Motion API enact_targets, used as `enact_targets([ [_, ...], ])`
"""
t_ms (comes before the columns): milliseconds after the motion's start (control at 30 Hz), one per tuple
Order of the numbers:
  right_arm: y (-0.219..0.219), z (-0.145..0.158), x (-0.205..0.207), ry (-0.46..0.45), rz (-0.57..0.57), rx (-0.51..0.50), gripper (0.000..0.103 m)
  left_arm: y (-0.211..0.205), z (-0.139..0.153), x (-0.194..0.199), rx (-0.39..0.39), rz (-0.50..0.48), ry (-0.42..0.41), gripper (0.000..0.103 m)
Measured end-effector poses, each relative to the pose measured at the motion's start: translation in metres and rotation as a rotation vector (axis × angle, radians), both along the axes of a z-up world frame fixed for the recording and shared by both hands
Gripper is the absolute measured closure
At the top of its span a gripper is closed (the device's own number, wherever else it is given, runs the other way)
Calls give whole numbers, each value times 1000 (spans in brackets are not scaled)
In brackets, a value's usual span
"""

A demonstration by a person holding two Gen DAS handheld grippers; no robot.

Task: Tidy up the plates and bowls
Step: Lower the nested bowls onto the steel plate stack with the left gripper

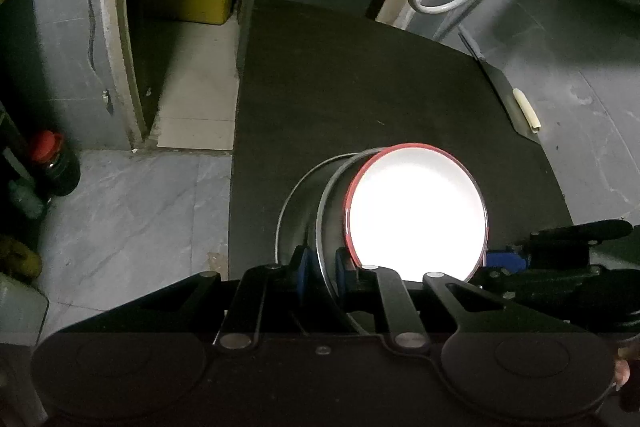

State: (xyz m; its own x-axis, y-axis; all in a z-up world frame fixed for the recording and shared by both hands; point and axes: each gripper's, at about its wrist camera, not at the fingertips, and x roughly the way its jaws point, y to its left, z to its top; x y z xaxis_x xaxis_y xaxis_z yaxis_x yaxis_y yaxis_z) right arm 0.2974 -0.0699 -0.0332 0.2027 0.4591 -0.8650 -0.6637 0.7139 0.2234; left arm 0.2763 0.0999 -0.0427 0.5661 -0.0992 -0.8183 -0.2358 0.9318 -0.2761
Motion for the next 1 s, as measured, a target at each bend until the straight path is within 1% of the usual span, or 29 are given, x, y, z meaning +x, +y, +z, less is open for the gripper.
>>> enact_targets([
  [500, -7, 8, 1, -12, -41, -10, 78, -8, -13, 9, -17, -27, 7, 89],
  [767, -6, 12, -2, -28, -61, -23, 78, -8, -18, 13, -55, -23, -3, 90],
  [867, -7, 12, -3, -32, -59, -20, 78, -6, -18, 11, -68, -14, -7, 90],
  [1000, -6, 15, -6, -42, -53, -3, 78, -4, -11, 8, -52, -10, -18, 90],
])
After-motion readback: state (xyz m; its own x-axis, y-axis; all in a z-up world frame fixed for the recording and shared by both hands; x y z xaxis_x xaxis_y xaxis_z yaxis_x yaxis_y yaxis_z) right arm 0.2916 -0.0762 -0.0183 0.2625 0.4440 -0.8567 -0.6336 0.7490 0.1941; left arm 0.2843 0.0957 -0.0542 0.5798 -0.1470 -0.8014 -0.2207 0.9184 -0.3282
